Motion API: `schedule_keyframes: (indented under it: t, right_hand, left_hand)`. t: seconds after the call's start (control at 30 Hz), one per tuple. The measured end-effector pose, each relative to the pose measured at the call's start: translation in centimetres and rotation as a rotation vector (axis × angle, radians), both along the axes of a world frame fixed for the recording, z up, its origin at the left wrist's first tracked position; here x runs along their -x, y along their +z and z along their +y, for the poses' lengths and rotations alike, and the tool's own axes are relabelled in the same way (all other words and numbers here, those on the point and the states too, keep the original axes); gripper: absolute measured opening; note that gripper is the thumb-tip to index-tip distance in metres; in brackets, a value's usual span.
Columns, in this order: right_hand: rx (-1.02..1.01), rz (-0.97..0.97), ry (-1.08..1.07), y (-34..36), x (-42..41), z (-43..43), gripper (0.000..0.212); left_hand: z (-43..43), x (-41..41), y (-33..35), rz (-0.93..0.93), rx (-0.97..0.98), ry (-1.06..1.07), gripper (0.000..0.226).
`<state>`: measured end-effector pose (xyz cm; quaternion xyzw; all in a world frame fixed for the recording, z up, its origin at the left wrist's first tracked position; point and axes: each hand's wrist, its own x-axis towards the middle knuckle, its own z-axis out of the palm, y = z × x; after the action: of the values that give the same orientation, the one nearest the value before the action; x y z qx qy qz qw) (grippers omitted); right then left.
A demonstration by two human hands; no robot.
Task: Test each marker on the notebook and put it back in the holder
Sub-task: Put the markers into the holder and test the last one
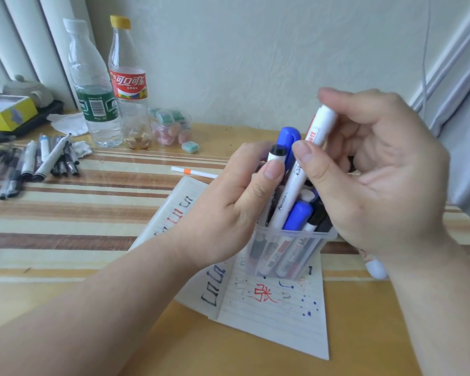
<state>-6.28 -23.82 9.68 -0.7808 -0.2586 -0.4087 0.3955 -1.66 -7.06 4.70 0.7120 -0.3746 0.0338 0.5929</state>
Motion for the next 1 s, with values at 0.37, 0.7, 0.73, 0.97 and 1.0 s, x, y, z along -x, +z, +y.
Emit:
schedule_keyframes:
  t: [0.37, 0.7, 0.73, 0.97, 1.0]
  right_hand:
    - [0.092, -0.037, -0.053, -0.5, 0.1, 0.6, 0.041]
    - [-0.016, 0.071, 0.047, -1.4, 1.5, 1.3, 0.067]
    - [-0.046, 0.093, 0.064, -1.4, 1.6, 1.4, 0.064]
    - [-0.088, -0.126, 0.071, -1.1, 1.8, 1.7, 0.036]
    - [-0.084, -0.189, 0.036, -0.6, 1.9, 1.6, 0.027]
  left_hand:
    - [0.1, 0.3, 0.3, -0.022, 0.005, 0.003, 0.039]
    - [0.2, -0.5, -1.1, 0.080, -0.039, -0.133, 0.046]
    - [0.2, -0.5, -1.1, 0.072, -0.040, -0.131, 0.047]
    - [0.0, -0.5, -1.4, 0.048, -0.050, -0.102, 0.054]
    - [0.1, -0.4, -1.5, 0.041, -0.061, -0.092, 0.054]
